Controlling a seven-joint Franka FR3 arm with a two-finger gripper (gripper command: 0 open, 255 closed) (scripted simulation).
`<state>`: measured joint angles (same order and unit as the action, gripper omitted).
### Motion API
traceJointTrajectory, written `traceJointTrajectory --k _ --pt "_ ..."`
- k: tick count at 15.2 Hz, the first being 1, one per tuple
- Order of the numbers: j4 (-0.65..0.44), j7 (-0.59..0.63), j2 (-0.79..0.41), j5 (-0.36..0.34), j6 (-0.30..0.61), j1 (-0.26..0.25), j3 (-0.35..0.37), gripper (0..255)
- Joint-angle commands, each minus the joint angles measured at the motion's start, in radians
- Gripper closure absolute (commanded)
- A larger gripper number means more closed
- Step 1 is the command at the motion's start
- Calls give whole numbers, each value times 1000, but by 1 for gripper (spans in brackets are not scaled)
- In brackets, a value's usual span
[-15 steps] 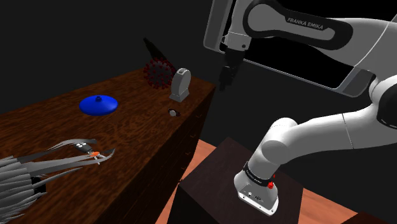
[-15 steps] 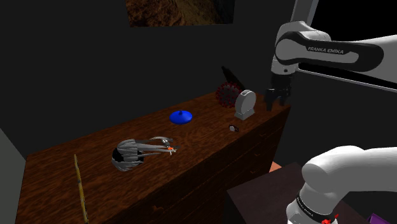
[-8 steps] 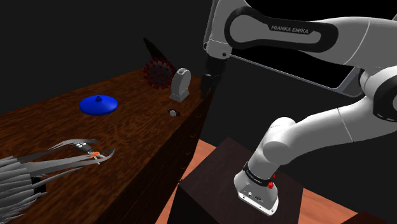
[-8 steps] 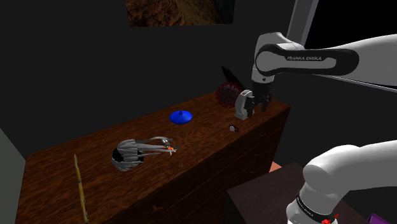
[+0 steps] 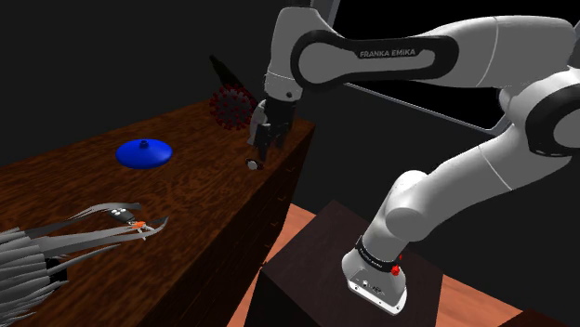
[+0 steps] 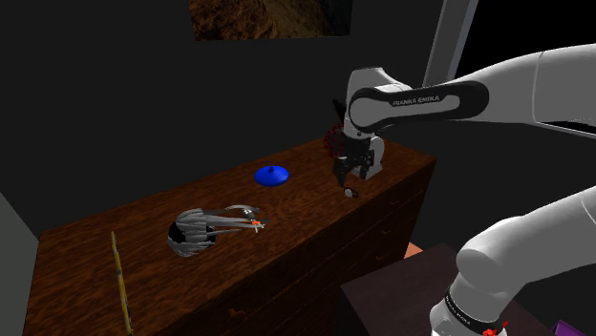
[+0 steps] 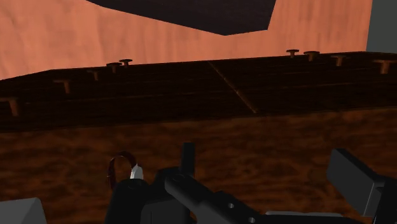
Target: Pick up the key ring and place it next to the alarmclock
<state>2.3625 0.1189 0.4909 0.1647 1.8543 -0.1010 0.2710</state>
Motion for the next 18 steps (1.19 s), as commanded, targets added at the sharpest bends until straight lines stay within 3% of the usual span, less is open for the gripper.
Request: traceJointTrajectory --k 1,9,18 --pt "-8 37 -53 9 57 -10 36 0" --pt "-136 196 -306 -31 216 -31 166 0" --pt "-373 420 -642 -214 317 -94 249 0"
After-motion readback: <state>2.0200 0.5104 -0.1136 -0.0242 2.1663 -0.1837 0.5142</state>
